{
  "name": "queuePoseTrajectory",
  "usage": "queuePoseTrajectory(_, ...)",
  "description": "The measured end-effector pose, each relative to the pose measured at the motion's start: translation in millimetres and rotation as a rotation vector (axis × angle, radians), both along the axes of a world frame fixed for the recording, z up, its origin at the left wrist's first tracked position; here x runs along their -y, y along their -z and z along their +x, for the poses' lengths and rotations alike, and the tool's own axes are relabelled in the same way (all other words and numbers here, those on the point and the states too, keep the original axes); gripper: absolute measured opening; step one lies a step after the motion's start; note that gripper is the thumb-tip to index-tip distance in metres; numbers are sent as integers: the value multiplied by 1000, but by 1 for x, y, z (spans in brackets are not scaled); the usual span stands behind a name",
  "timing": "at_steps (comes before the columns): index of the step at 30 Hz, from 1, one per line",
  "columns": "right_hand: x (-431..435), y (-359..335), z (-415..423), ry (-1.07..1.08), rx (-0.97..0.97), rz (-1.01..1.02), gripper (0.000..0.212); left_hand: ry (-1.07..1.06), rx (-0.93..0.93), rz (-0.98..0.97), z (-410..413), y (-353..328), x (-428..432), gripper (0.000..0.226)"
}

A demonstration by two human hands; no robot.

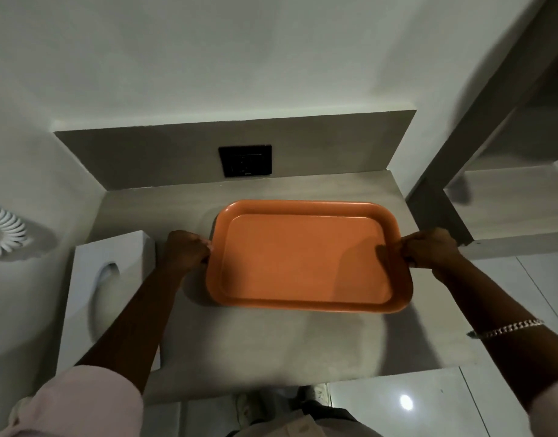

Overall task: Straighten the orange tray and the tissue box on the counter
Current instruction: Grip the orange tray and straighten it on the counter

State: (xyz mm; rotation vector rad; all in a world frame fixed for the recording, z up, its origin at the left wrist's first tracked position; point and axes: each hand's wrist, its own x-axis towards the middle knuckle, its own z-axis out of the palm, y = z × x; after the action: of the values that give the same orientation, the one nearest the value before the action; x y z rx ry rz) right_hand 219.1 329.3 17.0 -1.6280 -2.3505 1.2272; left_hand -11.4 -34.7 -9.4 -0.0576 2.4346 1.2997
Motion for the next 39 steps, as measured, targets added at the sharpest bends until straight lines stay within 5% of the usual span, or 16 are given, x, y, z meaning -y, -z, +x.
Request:
queuePoseTrajectory(20, -6, 23, -55, -171, 81, 70, 23, -29, 57, -205, -20, 24, 6, 20)
queuePoseTrajectory(25, 5, 22, -50, -187, 44, 158, 36, -4, -271, -294, 6, 12, -1, 18)
queuePoseTrajectory(32, 84, 30, -13, -595, -154, 503, 66, 429, -774, -436, 83, 19, -17, 68)
queuePoseTrajectory(39, 142, 71, 13, -851, -4, 641, 84, 652, -783, -581, 137, 61, -14, 77)
